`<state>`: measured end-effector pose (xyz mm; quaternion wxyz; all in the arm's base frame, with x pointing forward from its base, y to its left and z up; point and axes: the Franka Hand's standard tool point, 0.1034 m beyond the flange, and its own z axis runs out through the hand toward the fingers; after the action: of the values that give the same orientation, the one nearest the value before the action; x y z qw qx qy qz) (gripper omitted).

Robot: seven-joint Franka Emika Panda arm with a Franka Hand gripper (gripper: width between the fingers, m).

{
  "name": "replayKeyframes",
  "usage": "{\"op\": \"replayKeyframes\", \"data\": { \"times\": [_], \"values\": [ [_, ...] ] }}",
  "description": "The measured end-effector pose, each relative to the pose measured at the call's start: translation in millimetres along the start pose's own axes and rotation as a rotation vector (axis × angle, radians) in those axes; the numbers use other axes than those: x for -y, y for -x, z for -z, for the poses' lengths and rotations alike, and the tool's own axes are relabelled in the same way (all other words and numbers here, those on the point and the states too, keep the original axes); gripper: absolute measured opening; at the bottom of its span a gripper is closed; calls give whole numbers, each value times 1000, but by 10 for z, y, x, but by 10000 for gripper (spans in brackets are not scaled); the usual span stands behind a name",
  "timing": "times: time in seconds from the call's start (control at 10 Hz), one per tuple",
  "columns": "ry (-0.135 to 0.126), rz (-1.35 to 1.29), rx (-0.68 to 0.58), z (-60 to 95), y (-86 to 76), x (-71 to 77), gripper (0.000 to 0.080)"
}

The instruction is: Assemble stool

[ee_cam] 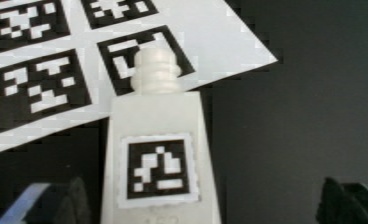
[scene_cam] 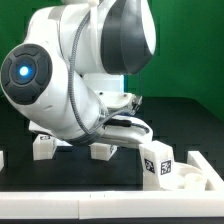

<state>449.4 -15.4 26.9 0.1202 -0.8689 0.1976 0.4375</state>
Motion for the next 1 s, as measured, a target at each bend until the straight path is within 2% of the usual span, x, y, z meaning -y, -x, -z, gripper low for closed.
{"op": "replayKeyframes", "data": {
  "times": [0.1, 0.2, 0.4, 0.5, 0.9, 1.0],
  "values": [
    [-2, -3, 4, -12, 1, -9, 649],
    [-20, -19, 25, -56, 0, -72, 649],
    [-77, -56, 102, -158, -18, -142, 649],
    [-84, -87, 131, -199, -12, -150, 649],
    [-69, -81, 132, -261, -4, -84, 649],
    [-69, -81, 132, -261, -4, -85, 524]
  ]
}}
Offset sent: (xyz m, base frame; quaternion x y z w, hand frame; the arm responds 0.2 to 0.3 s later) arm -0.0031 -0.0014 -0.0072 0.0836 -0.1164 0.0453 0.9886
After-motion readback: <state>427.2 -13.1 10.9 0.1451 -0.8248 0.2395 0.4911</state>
